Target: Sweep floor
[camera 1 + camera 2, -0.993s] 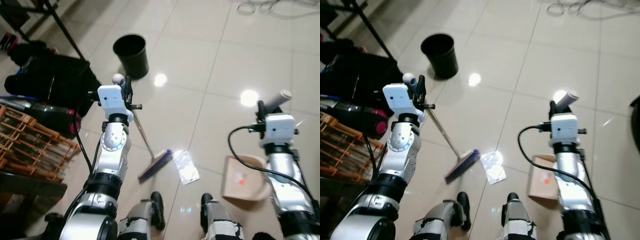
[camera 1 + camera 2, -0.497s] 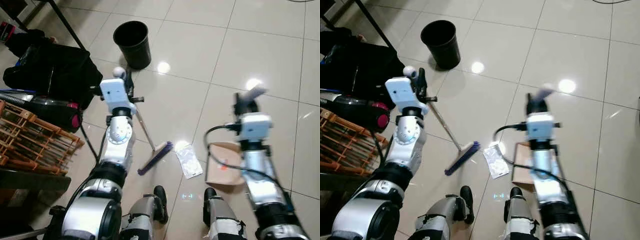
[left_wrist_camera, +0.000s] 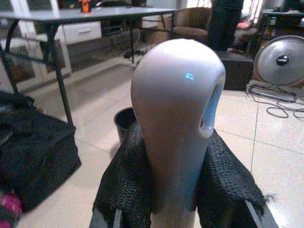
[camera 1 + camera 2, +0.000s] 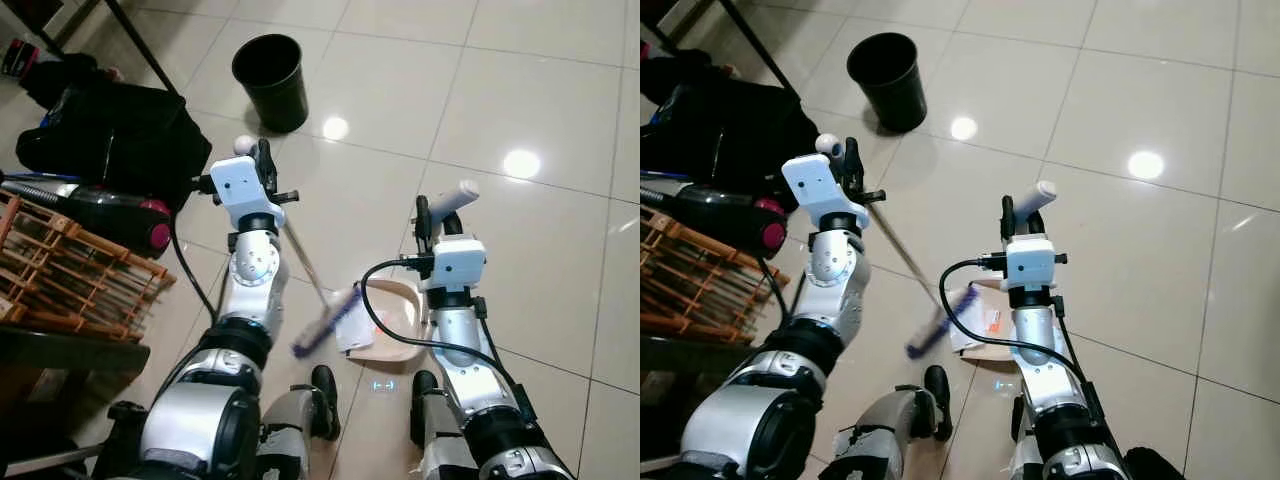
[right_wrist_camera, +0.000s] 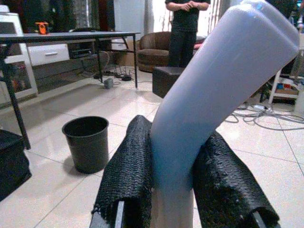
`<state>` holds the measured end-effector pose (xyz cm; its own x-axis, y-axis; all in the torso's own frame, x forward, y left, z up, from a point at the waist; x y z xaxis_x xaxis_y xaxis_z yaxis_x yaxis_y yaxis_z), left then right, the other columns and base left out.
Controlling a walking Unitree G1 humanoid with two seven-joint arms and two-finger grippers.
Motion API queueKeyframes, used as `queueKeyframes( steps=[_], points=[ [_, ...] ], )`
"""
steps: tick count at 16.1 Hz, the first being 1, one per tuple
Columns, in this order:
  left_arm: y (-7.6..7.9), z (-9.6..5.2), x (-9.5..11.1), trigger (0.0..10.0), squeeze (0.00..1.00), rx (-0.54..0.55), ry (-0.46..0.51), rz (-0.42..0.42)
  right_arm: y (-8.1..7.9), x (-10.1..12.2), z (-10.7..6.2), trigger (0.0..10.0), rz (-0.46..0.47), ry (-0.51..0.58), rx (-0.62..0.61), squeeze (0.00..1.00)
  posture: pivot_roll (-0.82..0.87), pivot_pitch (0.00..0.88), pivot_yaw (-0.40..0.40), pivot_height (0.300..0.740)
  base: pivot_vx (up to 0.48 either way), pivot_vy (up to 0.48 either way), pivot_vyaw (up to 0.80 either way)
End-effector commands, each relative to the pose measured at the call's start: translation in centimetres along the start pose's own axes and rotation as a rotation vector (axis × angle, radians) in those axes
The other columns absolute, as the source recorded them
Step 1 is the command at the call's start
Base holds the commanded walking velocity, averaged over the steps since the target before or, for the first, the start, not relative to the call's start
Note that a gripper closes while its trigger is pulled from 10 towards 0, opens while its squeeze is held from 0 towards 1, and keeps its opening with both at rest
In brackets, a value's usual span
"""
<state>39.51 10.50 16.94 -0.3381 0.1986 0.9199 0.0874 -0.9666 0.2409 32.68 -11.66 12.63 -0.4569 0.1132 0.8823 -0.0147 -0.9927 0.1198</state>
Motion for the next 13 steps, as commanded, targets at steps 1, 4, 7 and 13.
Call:
queueKeyframes(
  steps=[1,4,7,13],
  points=[
    [-0.3,-0.5,-1.0,10.0,0.0,0.076,-0.057,-0.095,-0.5,-1.0,-0.8,10.0,-0.001,-0.051,0.003,0.0,0.1,0.373,0.209,0.74,0.0,0.0,0.0],
    [1.7,-0.4,-0.3,10.0,0.0,0.101,-0.065,-0.282,0.5,-1.4,-0.6,10.0,-0.002,-0.068,-0.045,0.0,0.1,0.366,0.207,0.74,0.0,0.0,0.0],
    [4.3,-0.5,0.8,10.0,0.0,0.015,-0.063,-0.41,1.3,-1.7,-0.4,10.0,-0.01,-0.078,-0.072,0.0,0.1,0.344,0.203,0.74,0.0,0.0,0.0],
    [2.2,2.0,10.3,10.0,0.0,-0.304,0.23,-0.237,4.2,-2.0,-0.5,10.0,-0.013,-0.081,-0.145,0.0,0.1,0.216,0.15,0.74,0.0,0.0,0.0]
  ],
)
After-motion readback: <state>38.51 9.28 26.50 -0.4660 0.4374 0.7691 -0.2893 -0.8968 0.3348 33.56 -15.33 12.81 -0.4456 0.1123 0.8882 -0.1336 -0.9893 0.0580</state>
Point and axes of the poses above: a point about 5 cm out from each wrist's last joint towards the gripper, its own z axis pointing out of the wrist towards the gripper, its own x axis along the axis of the wrist's last joint, y = z × x, the point moved 3 cm from there along z, pointing out of the wrist towards the gripper, and after that the axes turned 2 degrees about z, right-handed, at the moved point
